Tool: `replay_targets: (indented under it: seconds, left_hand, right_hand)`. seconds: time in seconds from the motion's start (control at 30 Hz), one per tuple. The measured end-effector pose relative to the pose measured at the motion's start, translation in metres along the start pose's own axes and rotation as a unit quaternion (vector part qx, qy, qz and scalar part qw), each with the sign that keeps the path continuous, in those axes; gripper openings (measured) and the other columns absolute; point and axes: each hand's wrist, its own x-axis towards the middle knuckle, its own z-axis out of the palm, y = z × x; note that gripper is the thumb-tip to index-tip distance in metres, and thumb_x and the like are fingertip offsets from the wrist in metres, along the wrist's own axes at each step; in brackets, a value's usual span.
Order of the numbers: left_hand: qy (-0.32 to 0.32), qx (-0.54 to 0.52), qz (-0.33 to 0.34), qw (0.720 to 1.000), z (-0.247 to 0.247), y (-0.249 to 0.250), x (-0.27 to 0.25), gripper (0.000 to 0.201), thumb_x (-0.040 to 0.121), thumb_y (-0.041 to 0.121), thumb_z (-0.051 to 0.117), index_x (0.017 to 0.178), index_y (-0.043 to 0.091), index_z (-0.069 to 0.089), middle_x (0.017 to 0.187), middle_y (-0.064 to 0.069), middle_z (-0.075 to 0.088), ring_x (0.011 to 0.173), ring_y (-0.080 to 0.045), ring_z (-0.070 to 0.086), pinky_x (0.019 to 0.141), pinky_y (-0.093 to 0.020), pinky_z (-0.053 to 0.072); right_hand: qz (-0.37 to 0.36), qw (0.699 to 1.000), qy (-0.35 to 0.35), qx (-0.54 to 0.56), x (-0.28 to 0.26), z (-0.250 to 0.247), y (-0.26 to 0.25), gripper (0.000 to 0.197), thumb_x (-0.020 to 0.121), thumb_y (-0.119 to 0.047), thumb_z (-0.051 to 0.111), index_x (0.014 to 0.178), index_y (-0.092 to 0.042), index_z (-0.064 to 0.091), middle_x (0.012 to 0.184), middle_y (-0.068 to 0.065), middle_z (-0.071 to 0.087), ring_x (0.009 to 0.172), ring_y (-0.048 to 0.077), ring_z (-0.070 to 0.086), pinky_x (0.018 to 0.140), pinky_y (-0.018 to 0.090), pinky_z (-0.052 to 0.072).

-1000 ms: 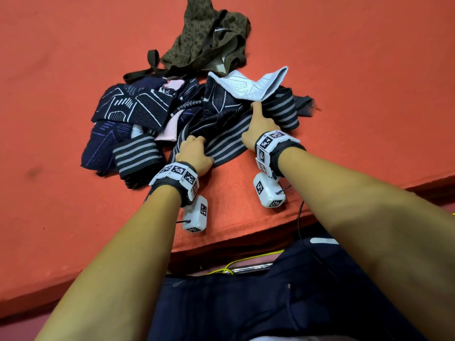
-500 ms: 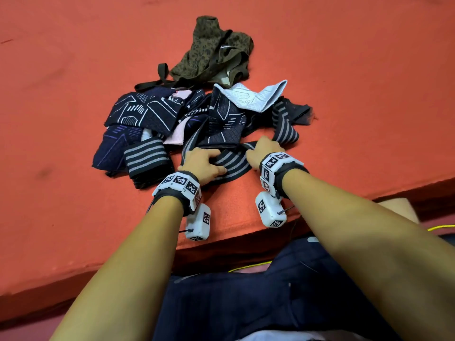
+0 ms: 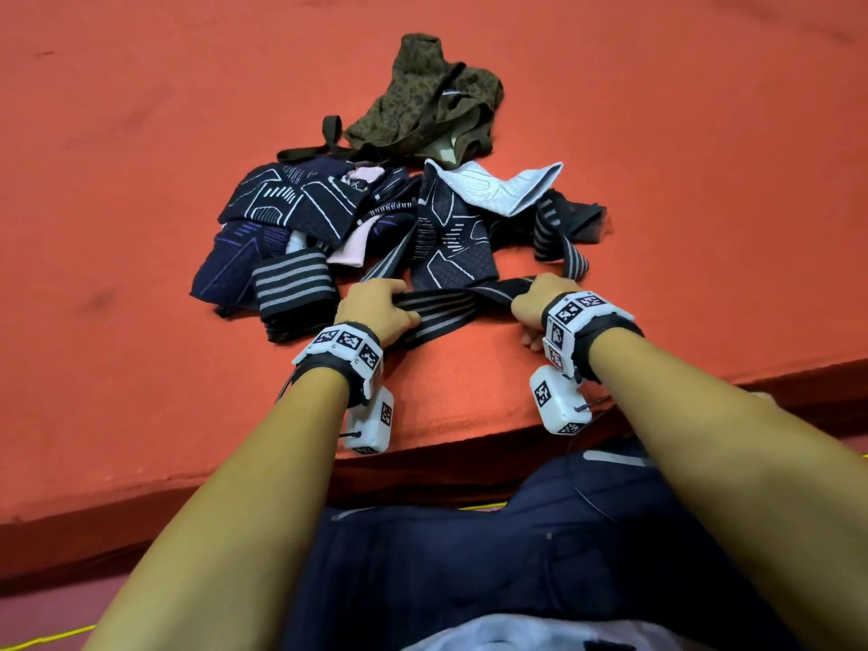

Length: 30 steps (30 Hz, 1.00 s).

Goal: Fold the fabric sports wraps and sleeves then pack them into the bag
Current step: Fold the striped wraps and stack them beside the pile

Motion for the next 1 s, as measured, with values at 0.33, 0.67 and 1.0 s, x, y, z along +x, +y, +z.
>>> replay_targets:
  seconds: [0.33, 0.67, 1.0]
  left_hand:
    - [-0.023, -0.018, 0.013, 0.999, 0.002, -0.002, -0.001, 0.024, 0.082, 0.038, 0.077, 0.106, 0.039, 0.076, 0.102, 0.01, 0.075, 0.109, -0.016, 0.064, 0.104, -0.04, 0.045]
    - [-0.042, -0.034, 0.028, 0.998, -0.011, -0.007, -0.004, 0.038, 0.079, 0.008, 0.073, 0.114, 0.022, 0.073, 0.103, -0.001, 0.073, 0.093, -0.013, 0.063, 0.079, -0.018, 0.041]
    - [-0.024, 0.022, 0.023, 0.999, -0.013, -0.021, 0.002, 0.038, 0.078, 0.009, 0.075, 0.113, 0.023, 0.073, 0.112, 0.0, 0.073, 0.109, -0.02, 0.064, 0.09, -0.023, 0.045]
  right_hand:
    - [-0.216, 0.972, 0.072, -0.061, -0.018, -0.002, -0.047, 0.016, 0.084, -0.024, 0.058, 0.096, -0.014, 0.06, 0.093, 0.008, 0.062, 0.085, 0.033, 0.062, 0.067, 0.032, 0.043]
    - [-0.311, 0.942, 0.045, -0.12, -0.014, 0.038, -0.058, 0.018, 0.087, -0.02, 0.059, 0.102, -0.028, 0.065, 0.116, -0.003, 0.057, 0.12, 0.021, 0.046, 0.092, 0.039, 0.048]
    - [-0.225, 0.965, 0.038, -0.129, -0.022, 0.018, -0.058, 0.016, 0.073, -0.012, 0.055, 0.083, -0.022, 0.063, 0.093, 0.001, 0.064, 0.082, 0.027, 0.057, 0.068, 0.031, 0.043]
